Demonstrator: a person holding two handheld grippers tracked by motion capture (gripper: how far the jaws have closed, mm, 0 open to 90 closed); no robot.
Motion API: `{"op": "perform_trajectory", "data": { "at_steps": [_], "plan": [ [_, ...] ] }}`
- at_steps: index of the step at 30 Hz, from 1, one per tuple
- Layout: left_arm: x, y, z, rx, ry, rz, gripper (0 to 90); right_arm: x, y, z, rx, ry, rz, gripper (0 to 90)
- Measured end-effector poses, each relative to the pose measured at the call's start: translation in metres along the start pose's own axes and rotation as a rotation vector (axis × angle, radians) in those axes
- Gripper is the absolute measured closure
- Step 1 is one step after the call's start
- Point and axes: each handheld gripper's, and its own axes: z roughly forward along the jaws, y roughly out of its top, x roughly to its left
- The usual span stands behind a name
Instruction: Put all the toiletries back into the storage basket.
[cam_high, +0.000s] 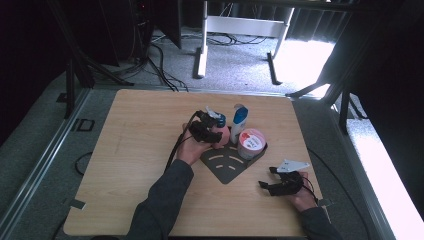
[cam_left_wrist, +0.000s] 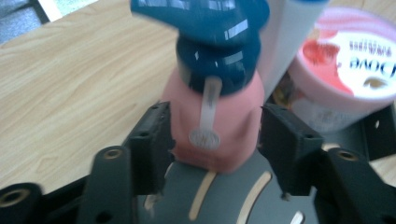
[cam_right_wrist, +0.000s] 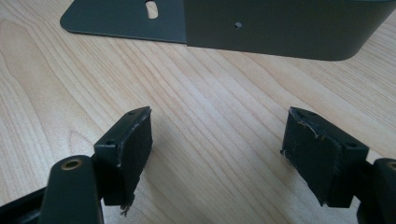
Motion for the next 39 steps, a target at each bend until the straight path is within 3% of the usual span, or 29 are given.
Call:
{"op": "perform_trajectory", "data": {
  "at_steps": [3, 9, 13, 28, 35, 39],
  "plan": [
    [0.0, -0.007, 0.001, -0.011, -0.004, 0.011, 53.0, 0.0, 0.0, 0.0, 0.001, -0.001, -0.001, 23.9],
    [0.002, -0.016, 0.006, 0.032, -0.012, 0.017, 60.4, 0.0, 0.0, 0.0, 0.0, 0.001, 0.001, 23.9],
    [0.002, -0.02, 0.01, 0.058, -0.035, 0.019, 61.2, 0.0, 0.0, 0.0, 0.0, 0.0, 0.0, 23.9],
    [-0.005, -0.021, 0.014, 0.082, -0.032, 0.046, 68.7, 0.0, 0.0, 0.0, 0.0, 0.001, 0.001, 23.9],
    [-0.008, -0.026, 0.021, 0.104, -0.037, 0.05, 60.6, 0.0, 0.0, 0.0, 0.0, 0.002, 0.002, 23.9],
    [-0.006, -0.03, 0.018, 0.087, -0.043, 0.039, 57.6, 0.0, 0.0, 0.0, 0.0, 0.002, 0.001, 23.9]
  ]
}}
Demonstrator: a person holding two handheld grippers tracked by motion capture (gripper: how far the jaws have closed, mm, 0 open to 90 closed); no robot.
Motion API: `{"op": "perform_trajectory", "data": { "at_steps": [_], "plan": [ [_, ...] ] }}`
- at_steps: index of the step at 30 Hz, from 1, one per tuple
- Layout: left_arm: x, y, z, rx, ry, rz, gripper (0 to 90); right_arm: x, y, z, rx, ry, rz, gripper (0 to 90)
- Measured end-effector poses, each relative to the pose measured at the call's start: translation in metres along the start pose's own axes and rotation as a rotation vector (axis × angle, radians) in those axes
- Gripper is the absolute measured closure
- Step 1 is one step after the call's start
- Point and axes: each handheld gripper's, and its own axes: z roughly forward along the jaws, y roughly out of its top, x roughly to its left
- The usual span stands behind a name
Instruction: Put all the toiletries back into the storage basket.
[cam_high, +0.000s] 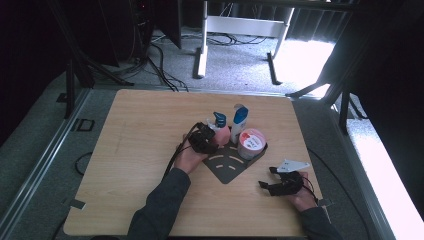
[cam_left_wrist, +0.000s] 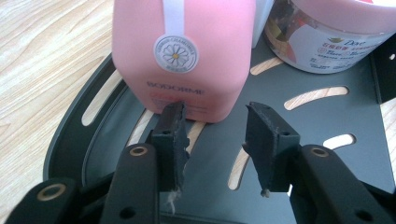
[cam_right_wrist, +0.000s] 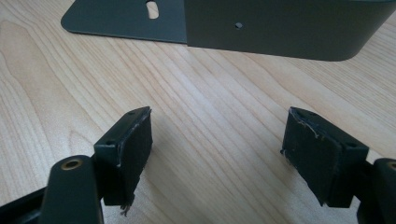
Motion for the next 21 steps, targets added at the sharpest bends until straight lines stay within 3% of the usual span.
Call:
{"op": "perform_trajectory", "data": {
  "at_steps": [6, 14, 21],
  "plan": [
    [0.008, -0.008, -0.009, -0.029, 0.0, -0.028, 54.9, 0.001, 0.0, 0.0, 0.002, -0.004, -0.003, 23.9],
    [0.022, -0.029, -0.021, -0.07, 0.036, -0.063, 52.4, 0.001, 0.0, 0.0, 0.002, -0.003, -0.002, 23.9],
    [0.032, -0.049, -0.025, -0.07, 0.075, -0.081, 51.3, 0.0, 0.0, 0.0, 0.0, 0.0, 0.002, 24.0]
  ]
}}
